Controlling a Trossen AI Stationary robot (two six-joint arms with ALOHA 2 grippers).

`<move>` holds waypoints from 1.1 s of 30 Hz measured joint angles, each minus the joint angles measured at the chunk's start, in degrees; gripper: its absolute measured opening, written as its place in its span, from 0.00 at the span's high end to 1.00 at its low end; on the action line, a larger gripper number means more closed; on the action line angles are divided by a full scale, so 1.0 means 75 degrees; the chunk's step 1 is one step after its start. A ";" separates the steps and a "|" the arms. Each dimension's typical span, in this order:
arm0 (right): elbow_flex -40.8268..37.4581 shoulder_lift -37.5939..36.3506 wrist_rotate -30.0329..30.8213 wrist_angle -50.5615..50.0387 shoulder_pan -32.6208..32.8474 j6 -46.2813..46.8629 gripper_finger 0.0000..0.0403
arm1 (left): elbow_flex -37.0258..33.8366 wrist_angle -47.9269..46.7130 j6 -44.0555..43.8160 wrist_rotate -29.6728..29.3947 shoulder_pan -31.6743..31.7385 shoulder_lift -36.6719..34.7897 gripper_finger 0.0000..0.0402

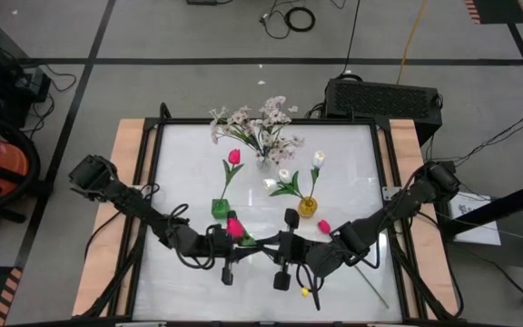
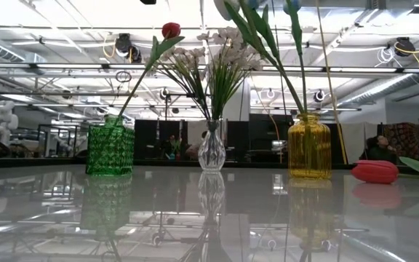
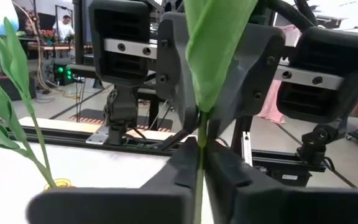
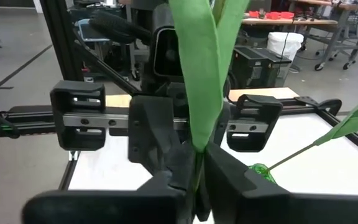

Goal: Sort flowers into vase by color
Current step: Put the left red flower into the green vase

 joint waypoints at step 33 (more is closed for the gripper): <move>-0.0009 -0.0368 0.0997 -0.0726 0.0636 0.0272 0.45 | -0.4583 -0.0845 0.0797 -0.2953 -0.0852 -0.6479 1.00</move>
